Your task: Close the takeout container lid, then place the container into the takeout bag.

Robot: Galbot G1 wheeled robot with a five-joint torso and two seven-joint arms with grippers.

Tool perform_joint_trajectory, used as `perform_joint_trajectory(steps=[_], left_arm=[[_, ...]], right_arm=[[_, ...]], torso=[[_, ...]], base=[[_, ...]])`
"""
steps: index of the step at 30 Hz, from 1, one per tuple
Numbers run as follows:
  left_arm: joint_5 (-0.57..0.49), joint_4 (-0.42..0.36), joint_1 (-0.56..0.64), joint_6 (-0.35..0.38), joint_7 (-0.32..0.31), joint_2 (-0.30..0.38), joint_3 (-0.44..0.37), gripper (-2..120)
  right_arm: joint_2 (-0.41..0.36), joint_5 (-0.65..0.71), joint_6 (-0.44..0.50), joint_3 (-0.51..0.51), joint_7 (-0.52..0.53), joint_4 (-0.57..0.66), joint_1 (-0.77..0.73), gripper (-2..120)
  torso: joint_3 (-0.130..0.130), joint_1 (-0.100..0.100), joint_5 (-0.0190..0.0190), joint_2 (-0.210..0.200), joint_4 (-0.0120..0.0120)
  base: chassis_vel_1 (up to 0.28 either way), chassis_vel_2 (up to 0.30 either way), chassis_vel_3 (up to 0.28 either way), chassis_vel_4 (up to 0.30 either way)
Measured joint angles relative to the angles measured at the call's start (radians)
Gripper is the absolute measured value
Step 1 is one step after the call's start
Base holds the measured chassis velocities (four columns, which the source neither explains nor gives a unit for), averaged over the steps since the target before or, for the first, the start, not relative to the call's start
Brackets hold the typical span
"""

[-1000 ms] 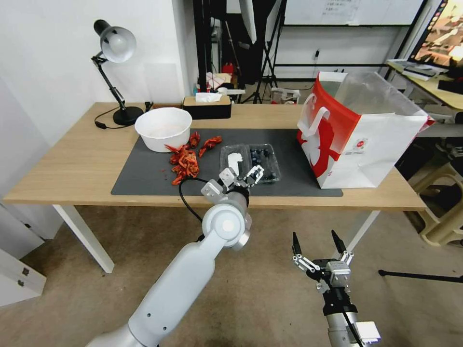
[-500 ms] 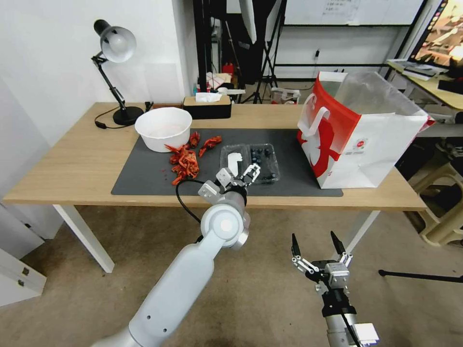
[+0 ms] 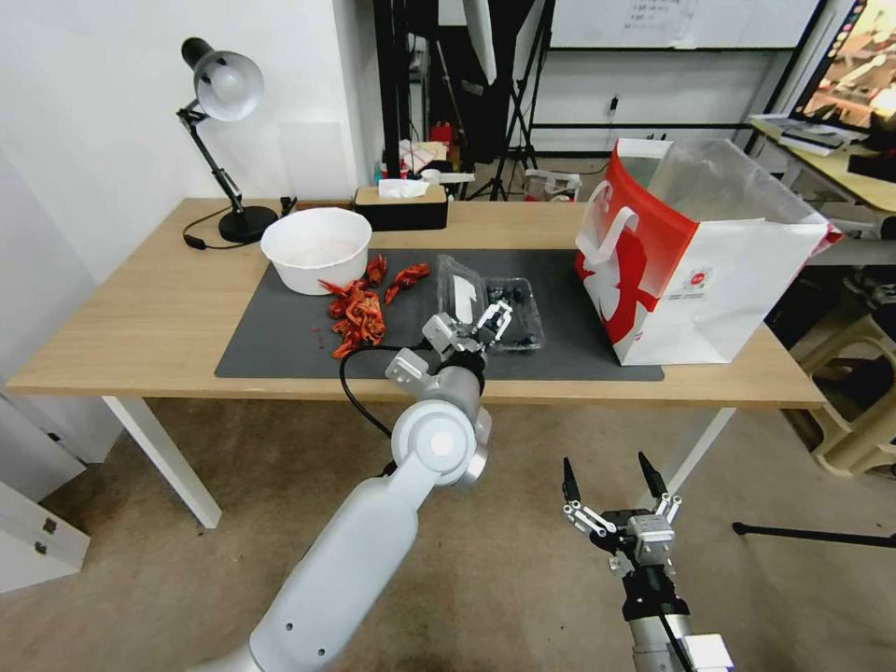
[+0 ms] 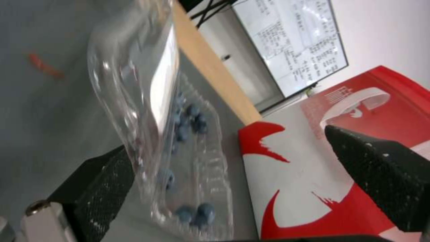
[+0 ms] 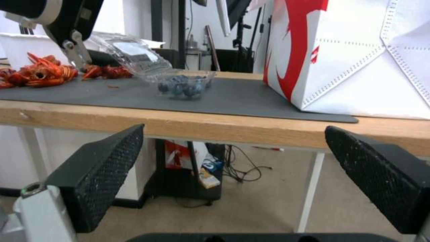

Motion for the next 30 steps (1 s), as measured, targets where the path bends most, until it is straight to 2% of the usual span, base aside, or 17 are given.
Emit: perform_joint_trajectory(steps=[3, 5, 9, 22, 30], left_arm=[[0.03, -0.002, 0.002, -0.001, 0.027, 0.014, 0.003, 100], [0.101, 0.005, 0.001, -0.003, 0.071, 0.036, 0.01, 100], [0.182, 0.012, -0.005, -0.003, 0.114, 0.056, 0.025, 100], [0.276, 0.043, -0.028, -0.019, 0.244, 0.095, 0.054, 100], [0.321, 0.072, -0.055, -0.022, 0.285, 0.112, 0.082, 100]], right_arm=[[0.0, -0.002, 0.002, 0.0, 0.0, 0.0, -0.001, 100], [-0.001, -0.004, 0.004, -0.001, -0.001, 0.0, -0.001, 100], [0.0, -0.008, 0.011, 0.0, -0.001, 0.0, -0.003, 100], [-0.002, -0.014, 0.025, 0.009, 0.0, -0.001, -0.011, 100], [0.0, -0.016, 0.028, 0.011, 0.003, -0.004, -0.009, 100]], torso=[[0.0, 0.0, 0.0, 0.0, 0.0], [0.0, 0.0, 0.0, 0.0, 0.0001], [0.0, 0.0, 0.0, 0.0, 0.0], [0.0, 0.0, -0.0001, 0.0, 0.0], [0.0, 0.0, 0.0, 0.0, 0.0]], base=[[0.0, 0.0, 0.0, 0.0], [0.0, 0.0, 0.0, 0.0], [0.0, 0.0, 0.0, 0.0], [0.0, 0.0, 0.0, 0.0], [0.0, 0.0, 0.0, 0.0]])
